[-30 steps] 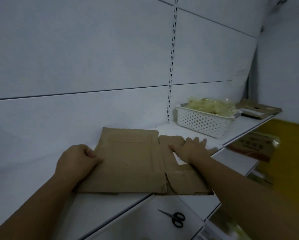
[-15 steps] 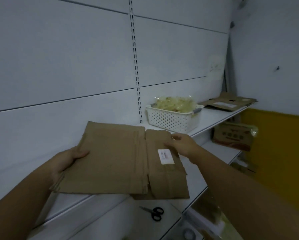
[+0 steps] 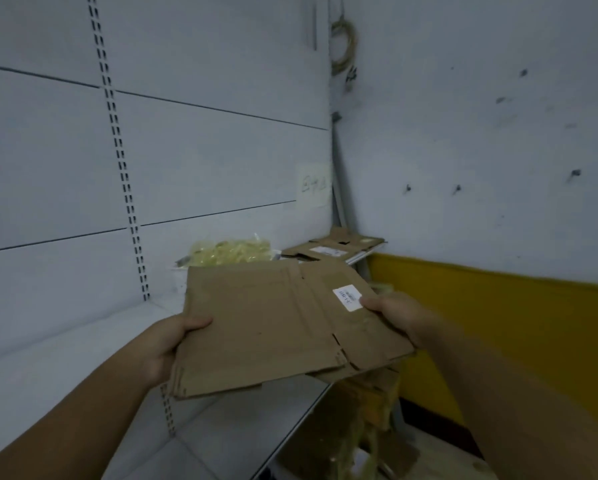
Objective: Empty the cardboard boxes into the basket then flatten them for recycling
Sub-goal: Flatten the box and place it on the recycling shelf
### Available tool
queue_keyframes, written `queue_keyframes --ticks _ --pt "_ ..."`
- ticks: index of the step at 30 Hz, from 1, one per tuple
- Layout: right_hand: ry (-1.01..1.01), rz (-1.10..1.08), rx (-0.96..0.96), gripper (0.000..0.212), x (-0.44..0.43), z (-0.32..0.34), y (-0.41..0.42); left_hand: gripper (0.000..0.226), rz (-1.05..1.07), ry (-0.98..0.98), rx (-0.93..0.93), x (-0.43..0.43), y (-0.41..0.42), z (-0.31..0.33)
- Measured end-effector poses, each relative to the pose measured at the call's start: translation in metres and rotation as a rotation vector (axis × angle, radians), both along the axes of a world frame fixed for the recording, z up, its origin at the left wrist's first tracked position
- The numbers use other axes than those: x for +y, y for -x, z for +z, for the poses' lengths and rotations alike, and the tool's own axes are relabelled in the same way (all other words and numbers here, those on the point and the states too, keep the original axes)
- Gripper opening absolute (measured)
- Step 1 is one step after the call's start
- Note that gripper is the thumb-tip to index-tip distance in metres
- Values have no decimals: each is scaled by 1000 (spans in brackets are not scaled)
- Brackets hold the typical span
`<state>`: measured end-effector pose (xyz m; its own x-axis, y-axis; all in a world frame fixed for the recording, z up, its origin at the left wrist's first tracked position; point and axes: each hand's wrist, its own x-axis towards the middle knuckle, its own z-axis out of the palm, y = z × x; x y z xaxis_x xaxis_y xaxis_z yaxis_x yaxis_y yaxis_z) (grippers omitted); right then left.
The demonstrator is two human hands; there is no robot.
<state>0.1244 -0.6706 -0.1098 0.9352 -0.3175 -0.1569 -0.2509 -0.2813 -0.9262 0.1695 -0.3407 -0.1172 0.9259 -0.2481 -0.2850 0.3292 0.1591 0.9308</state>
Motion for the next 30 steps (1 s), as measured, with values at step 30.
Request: queue_keyframes --ticks 30 --pt "406 -213 -83 43 -279 -20 -180 31 -181 -60 -150 -327 -304 -21"
